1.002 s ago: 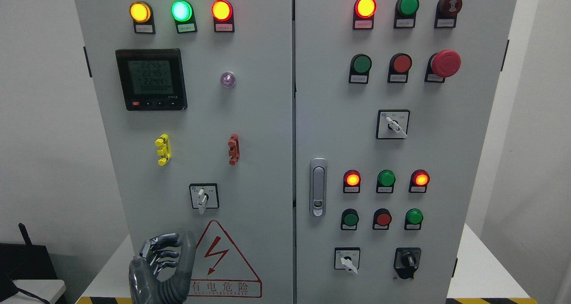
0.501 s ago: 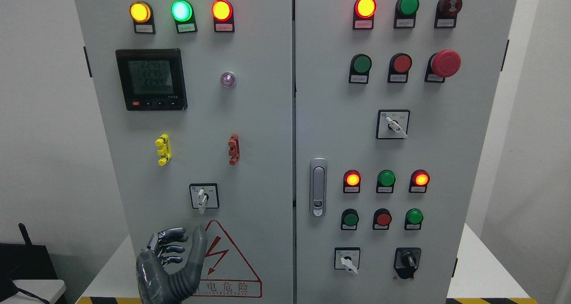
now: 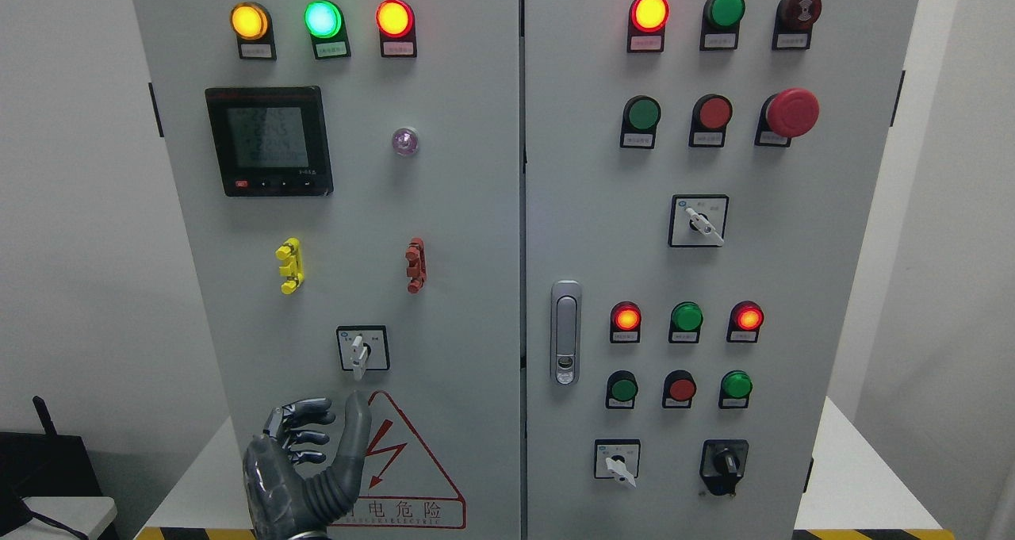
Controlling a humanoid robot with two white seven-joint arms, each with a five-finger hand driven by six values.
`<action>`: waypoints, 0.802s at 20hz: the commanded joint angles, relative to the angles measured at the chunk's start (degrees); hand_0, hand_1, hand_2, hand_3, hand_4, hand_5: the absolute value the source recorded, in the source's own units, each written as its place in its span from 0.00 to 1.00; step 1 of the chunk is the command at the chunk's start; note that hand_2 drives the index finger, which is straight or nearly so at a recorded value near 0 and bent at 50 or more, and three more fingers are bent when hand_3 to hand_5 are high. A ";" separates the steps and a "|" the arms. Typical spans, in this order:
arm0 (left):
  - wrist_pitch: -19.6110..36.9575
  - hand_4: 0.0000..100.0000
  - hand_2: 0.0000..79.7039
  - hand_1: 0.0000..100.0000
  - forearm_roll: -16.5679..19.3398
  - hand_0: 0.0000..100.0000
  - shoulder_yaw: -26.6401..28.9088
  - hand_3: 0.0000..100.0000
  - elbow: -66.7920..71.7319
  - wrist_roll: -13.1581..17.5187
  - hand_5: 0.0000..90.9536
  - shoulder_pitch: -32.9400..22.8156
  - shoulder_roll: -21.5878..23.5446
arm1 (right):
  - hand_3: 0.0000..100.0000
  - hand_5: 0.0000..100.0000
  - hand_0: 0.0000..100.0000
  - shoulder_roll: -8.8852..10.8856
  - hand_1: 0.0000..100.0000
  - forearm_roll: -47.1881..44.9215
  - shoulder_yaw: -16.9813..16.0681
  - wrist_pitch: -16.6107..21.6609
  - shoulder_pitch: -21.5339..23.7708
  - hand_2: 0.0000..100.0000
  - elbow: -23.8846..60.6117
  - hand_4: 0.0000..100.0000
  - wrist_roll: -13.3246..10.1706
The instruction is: Turn on light switch 1
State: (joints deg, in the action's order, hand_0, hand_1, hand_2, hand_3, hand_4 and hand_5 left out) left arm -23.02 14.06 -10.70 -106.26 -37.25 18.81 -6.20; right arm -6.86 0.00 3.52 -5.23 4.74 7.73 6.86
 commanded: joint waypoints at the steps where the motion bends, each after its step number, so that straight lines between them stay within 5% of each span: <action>1: -1.41 0.68 0.60 0.55 0.09 0.13 -0.55 0.62 0.09 -0.11 0.70 1.22 -0.22 | 0.00 0.00 0.12 0.00 0.39 -0.97 0.00 0.04 0.01 0.00 0.00 0.00 -0.01; 16: -3.08 0.68 0.59 0.60 0.00 0.15 -0.55 0.61 0.44 -0.54 0.70 4.21 -0.48 | 0.00 0.00 0.12 0.00 0.39 -1.05 0.00 0.04 0.01 0.00 0.00 0.00 -0.01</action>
State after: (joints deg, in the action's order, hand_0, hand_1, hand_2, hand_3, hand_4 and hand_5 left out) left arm -26.02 14.14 -11.12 -106.11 -37.61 21.85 -6.49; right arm -6.86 0.00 3.52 -5.23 4.74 7.73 6.86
